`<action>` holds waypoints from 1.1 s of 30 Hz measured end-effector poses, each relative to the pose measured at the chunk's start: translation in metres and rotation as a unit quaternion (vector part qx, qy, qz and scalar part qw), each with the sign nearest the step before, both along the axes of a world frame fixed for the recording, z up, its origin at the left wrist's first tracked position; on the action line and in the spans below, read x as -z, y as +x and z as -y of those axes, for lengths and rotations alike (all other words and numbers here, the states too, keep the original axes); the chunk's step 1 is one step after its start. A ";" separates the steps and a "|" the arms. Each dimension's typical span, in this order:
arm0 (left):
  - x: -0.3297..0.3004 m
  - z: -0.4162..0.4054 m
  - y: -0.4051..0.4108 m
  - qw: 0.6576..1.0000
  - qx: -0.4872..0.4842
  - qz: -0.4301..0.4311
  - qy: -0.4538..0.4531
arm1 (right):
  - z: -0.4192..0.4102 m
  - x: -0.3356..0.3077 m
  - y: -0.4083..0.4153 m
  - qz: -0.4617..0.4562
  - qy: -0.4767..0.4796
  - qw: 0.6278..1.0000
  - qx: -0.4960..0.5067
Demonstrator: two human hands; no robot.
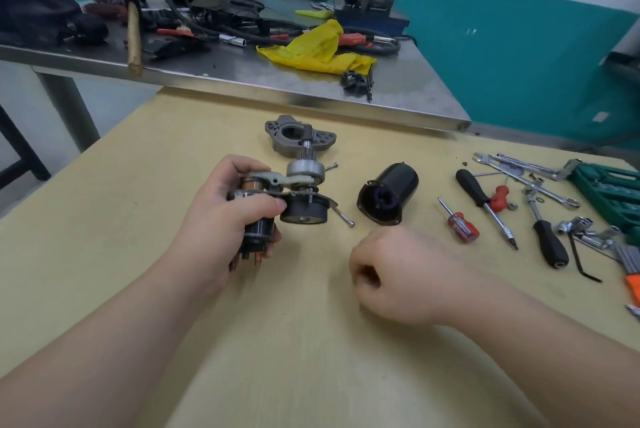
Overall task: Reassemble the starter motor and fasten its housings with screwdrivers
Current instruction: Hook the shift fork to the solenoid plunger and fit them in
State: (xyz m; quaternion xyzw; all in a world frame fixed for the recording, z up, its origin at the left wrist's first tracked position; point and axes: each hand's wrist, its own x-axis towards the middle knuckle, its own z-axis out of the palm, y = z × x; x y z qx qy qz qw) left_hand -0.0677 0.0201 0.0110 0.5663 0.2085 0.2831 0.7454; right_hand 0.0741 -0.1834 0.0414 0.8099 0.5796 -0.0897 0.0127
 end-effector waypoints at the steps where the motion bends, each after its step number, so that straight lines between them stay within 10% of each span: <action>1: 0.002 0.004 0.001 1.000 0.009 -0.004 0.000 | 0.009 0.007 0.003 -0.042 0.064 0.997 0.034; 10: 0.013 0.052 0.006 0.995 0.085 -0.039 0.020 | 0.054 0.019 0.024 -0.126 0.558 0.812 0.113; 33: 0.017 0.094 0.045 0.981 0.133 -0.069 0.122 | 0.054 0.027 0.025 -0.073 0.515 0.854 -0.019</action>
